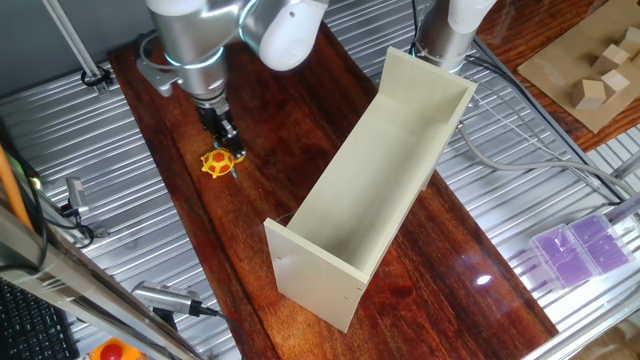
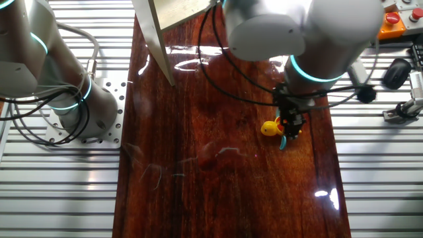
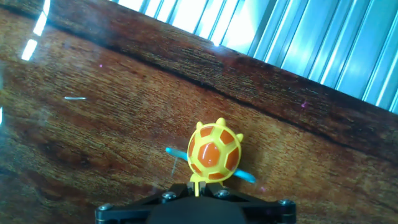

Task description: Put the object on the shelf

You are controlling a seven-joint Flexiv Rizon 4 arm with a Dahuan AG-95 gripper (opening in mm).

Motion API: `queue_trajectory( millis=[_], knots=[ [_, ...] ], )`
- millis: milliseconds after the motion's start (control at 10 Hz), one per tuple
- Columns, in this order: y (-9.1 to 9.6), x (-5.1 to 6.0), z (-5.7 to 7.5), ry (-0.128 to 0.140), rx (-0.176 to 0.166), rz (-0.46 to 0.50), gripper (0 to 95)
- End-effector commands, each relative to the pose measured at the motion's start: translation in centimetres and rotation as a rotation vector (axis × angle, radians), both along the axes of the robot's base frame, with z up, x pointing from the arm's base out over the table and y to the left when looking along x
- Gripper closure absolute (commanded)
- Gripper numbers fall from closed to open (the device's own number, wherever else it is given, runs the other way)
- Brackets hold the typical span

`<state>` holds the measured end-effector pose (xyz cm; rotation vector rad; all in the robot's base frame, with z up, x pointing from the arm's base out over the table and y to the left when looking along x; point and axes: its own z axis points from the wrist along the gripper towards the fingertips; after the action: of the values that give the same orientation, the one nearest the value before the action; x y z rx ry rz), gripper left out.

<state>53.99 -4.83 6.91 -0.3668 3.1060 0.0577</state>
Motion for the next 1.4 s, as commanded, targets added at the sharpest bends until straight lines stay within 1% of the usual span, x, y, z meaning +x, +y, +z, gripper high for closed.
queue_trajectory(
  millis=[100, 200, 300, 400, 600, 800, 1000, 1100, 1200, 1300, 1400],
  knots=[
    [0.0, -0.9, -0.4, 0.0, -0.002, -0.008, 19.0],
    [-0.1, -1.4, -0.7, -0.004, -0.003, -0.006, 19.0],
    [-0.1, -1.7, -1.1, -0.008, -0.004, -0.006, 19.0],
    [-0.2, -1.7, -1.4, -0.02, 0.0, 0.0, 19.0],
    [-0.2, -1.7, -1.4, -0.041, 0.001, 0.017, 19.0],
    [-0.2, -1.7, -1.4, -0.055, 0.003, 0.027, 19.0],
    [-0.2, -1.8, -1.4, -0.056, 0.005, 0.026, 19.0],
    [-0.6, -1.7, -2.3, -0.052, 0.004, 0.029, 19.0],
    [-0.7, -1.7, -2.6, -0.05, 0.004, 0.027, 19.0],
    [-1.1, -1.7, -3.2, -0.043, 0.006, 0.021, 19.0],
    [-1.2, -1.7, -3.4, -0.043, 0.006, 0.021, 19.0]
  ],
)
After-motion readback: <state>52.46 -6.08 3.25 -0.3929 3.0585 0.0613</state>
